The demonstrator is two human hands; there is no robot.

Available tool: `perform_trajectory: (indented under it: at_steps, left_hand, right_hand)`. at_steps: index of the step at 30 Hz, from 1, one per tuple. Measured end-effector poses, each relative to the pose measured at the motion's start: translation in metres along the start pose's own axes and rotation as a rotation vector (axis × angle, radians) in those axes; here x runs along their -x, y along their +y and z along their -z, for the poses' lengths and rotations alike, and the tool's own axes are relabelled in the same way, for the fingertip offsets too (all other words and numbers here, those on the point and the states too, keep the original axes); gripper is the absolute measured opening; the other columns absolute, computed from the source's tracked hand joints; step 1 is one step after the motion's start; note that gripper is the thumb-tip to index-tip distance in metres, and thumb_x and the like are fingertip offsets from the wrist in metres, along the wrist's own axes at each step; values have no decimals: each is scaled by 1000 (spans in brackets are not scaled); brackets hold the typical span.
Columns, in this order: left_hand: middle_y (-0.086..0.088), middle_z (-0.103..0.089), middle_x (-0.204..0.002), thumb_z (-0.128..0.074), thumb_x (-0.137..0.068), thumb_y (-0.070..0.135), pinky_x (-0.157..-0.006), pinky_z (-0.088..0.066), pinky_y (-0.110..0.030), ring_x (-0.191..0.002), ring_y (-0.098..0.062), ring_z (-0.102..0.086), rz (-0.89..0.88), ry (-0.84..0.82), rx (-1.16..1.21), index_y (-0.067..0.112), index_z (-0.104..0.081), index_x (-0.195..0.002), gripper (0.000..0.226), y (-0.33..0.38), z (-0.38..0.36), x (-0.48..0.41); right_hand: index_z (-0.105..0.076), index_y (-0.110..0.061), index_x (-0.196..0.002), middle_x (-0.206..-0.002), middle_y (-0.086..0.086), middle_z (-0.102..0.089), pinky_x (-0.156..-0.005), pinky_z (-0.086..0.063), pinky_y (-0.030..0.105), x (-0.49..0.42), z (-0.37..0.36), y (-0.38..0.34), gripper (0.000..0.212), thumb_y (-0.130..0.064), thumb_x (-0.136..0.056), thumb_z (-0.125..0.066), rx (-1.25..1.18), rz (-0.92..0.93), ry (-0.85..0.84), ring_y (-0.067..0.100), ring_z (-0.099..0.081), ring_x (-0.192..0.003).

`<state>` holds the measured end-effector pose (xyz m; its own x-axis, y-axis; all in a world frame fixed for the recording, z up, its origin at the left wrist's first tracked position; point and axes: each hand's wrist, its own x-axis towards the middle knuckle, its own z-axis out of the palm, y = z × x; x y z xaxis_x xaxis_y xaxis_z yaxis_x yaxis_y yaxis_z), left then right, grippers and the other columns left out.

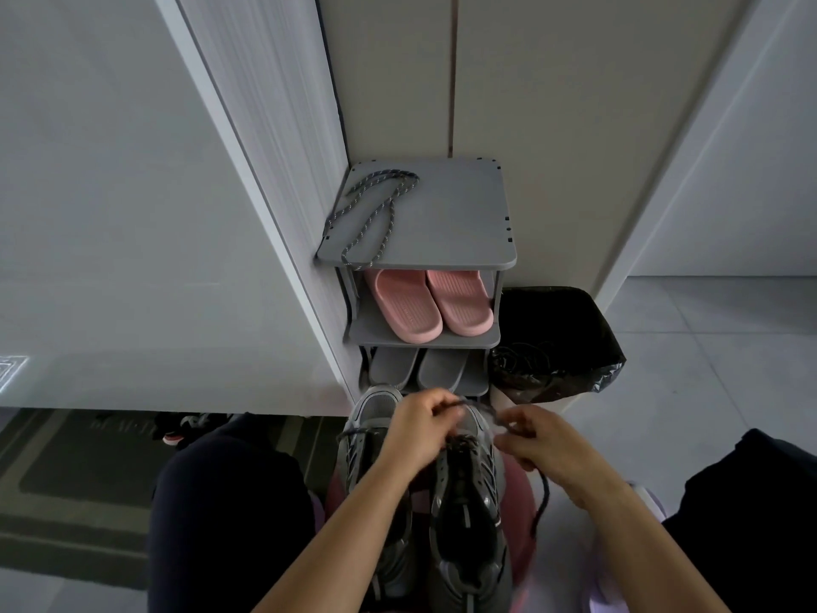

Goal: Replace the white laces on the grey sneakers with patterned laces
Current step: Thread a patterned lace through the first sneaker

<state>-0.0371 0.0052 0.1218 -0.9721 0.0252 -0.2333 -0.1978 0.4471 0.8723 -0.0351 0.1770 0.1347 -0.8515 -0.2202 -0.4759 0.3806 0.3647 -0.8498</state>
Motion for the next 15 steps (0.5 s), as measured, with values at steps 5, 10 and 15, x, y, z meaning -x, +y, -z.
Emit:
perform_trajectory:
  at_steps: [5, 10, 15]
  left_hand:
    - [3, -66, -83, -61, -88, 14, -50, -45, -15, -63, -4, -62, 27, -14, 186, 23, -55, -88, 10, 13, 10, 2]
    - [4, -61, -84, -65, -84, 13, -66, -45, -15, -67, -5, -57, -59, -406, 40, 12, -63, -100, 16, 12, -30, 28]
    - [3, -60, -66, -51, -93, 10, -49, -39, -12, -43, 0, -51, -9, -300, 87, 1, -62, -98, 15, 15, -28, 29]
  right_hand:
    - [-63, -5, -79, -61, 4, -46, -45, -29, 19, 2, -1, 13, 21, -8, -94, -47, -333, -74, 126, 9, -36, -48]
    - [-61, -2, -81, -55, 0, -48, -39, -29, 15, 0, -6, -24, 24, -11, -94, -42, -872, 44, 52, 5, -37, -43]
    - [-63, -6, -96, -75, 3, -61, -64, -44, 23, -1, 4, -31, 17, -13, -92, -48, -754, 104, 78, 11, -56, -68]
